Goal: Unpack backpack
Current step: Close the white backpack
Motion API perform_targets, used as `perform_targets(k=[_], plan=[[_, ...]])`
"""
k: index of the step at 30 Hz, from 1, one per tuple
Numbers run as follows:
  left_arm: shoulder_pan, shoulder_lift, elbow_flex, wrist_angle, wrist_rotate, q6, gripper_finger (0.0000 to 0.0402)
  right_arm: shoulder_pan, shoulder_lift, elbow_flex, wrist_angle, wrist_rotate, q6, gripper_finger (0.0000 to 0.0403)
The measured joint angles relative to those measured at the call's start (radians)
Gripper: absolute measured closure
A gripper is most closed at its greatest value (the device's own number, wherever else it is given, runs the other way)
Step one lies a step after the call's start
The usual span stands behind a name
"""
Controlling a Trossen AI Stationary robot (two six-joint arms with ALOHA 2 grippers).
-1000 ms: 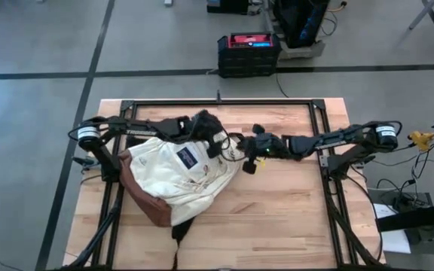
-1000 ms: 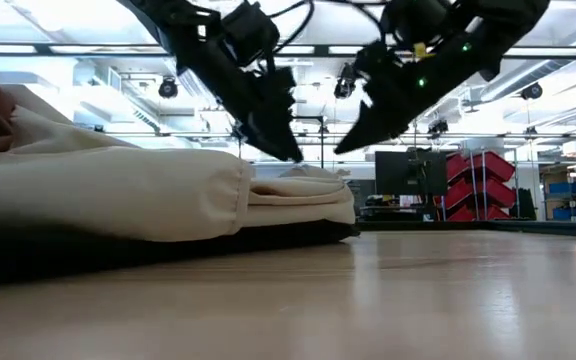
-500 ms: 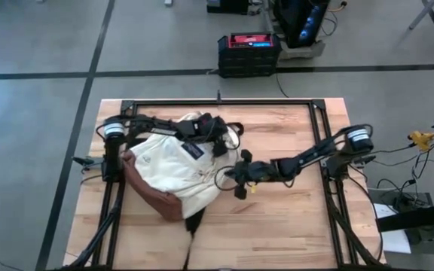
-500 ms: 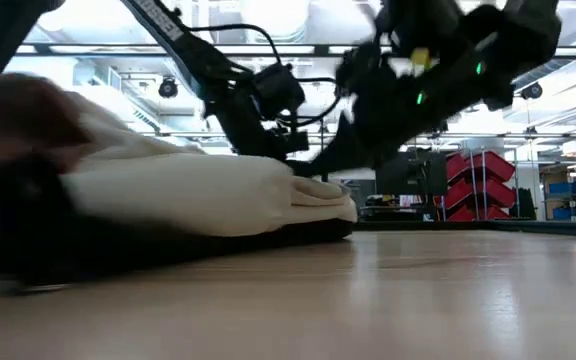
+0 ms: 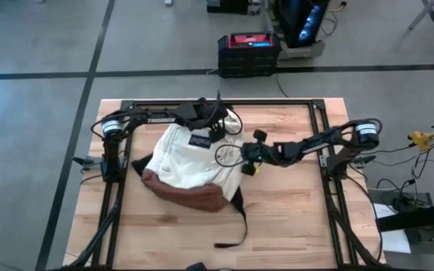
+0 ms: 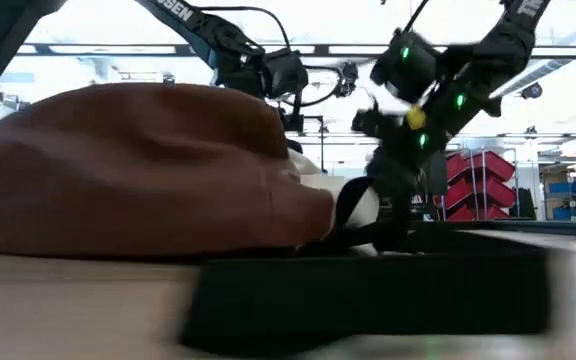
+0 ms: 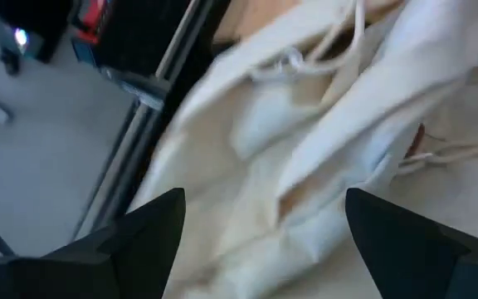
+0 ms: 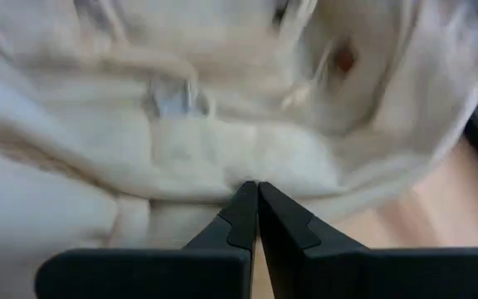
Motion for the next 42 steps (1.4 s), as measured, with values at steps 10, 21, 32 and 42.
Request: perform_targets(k=[10,21,32,42], plan=[[0.141,-0.006,0.063,0.060,0.222,0.416,0.0087,-0.155,-0.149,0.003,0.092,-0.140,-0.151,0.0340],[0.335,0.064,0.073,0.071,0.705,0.499,0.0087,-0.307,0.051,0.123,0.158,-0.246,-0.107,0.0248],[0.339,0.151,0.072,0.084,0.637,0.499,0.0089,-0.391,0.302,0.417,-0.002,-0.362,-0.078,0.0268],[0.339,0.149,0.072,0.079,0.575,0.498,0.0339,-0.392,0.351,0.529,-0.174,-0.325,-0.043,0.0309]])
